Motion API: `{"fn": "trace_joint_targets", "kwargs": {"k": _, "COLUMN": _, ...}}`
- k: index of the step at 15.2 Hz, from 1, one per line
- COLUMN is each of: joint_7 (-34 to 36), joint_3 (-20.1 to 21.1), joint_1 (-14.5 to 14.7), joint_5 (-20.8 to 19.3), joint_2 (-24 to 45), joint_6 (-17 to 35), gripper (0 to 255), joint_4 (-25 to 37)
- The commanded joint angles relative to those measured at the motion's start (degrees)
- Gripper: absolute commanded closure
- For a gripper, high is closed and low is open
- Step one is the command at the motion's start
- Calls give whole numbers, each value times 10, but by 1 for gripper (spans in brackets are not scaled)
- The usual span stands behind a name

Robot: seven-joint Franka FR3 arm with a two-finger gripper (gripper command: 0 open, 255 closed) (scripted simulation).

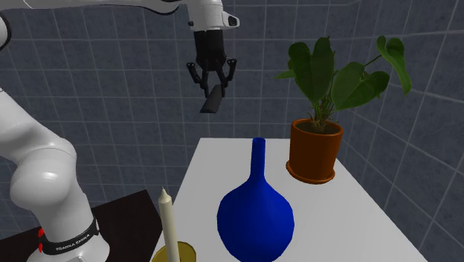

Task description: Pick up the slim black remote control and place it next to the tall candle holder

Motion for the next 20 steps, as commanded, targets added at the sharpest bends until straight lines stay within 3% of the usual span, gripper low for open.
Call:
{"fn": "trace_joint_targets", "kwargs": {"k": 1, "joint_7": -23, "joint_3": -15, "joint_1": -9, "joint_5": -8, "joint_2": -20, "joint_6": -2, "gripper": 255, "joint_4": -16}}
{"fn": "trace_joint_targets", "kwargs": {"k": 11, "joint_7": -149, "joint_3": -108, "joint_1": -56, "joint_5": -61, "joint_2": -104, "joint_6": -23, "gripper": 255, "joint_4": -64}}
{"fn": "trace_joint_targets", "kwargs": {"k": 20, "joint_7": -143, "joint_3": -115, "joint_1": -61, "joint_5": -71, "joint_2": -124, "joint_6": 42, "gripper": 255, "joint_4": -148}}
